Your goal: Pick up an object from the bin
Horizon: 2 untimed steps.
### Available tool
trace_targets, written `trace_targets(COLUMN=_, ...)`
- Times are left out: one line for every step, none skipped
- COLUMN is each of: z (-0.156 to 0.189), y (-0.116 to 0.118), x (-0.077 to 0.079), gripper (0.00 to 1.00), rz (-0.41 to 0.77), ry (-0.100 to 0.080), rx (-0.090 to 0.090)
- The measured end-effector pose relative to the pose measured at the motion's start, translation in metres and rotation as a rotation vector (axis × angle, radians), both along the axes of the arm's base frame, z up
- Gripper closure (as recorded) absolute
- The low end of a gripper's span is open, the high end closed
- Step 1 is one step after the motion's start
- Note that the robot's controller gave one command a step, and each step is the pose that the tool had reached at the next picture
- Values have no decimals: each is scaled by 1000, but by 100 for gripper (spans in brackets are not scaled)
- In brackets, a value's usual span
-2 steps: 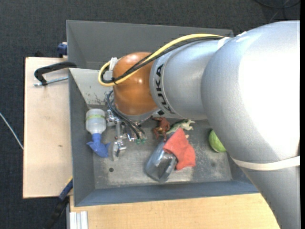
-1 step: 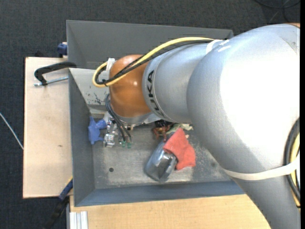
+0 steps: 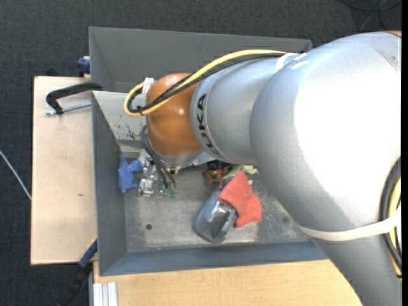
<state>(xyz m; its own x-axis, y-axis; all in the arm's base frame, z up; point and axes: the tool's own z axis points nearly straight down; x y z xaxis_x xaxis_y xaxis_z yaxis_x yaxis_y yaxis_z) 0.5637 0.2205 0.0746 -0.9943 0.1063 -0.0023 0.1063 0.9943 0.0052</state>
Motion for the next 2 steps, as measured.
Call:
trace_targets(z=41, y=-2, x=0, gripper=100, rz=7, ry=5, rx=-5)
trace_targets(z=111, y=1, x=9, gripper=100, rz=-27, ry=1, rx=-3)
